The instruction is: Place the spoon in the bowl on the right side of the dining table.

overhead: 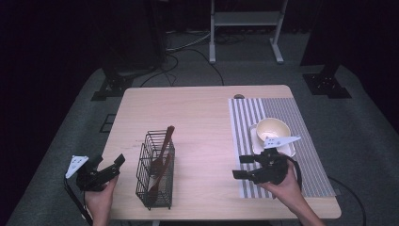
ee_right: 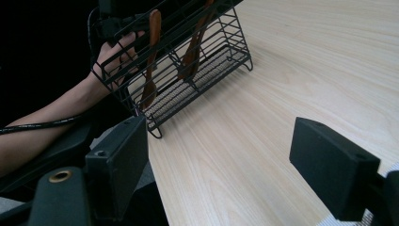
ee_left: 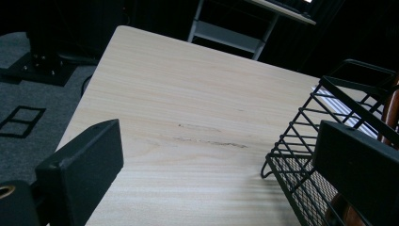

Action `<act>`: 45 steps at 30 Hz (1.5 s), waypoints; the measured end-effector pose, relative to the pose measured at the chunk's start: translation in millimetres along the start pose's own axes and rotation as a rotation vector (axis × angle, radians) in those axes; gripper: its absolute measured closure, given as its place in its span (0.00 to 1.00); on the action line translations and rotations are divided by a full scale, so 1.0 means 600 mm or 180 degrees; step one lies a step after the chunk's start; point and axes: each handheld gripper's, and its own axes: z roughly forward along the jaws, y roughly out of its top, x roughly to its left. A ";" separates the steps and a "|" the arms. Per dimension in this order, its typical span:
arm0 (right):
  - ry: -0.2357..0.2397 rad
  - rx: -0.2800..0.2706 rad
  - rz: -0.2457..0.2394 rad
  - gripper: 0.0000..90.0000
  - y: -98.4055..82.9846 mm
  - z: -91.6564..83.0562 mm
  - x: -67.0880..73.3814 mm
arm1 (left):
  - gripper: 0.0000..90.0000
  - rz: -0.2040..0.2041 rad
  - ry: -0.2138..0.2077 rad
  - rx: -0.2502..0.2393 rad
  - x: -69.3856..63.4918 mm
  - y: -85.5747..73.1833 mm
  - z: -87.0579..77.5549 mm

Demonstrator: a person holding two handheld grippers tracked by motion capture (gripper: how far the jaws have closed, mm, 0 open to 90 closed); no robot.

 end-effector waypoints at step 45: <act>0.0396 0.0596 -0.0336 0.21 0.118 0.149 0.065 | 0.02 0.0142 -0.0050 0.0082 -0.017 0.000 0.022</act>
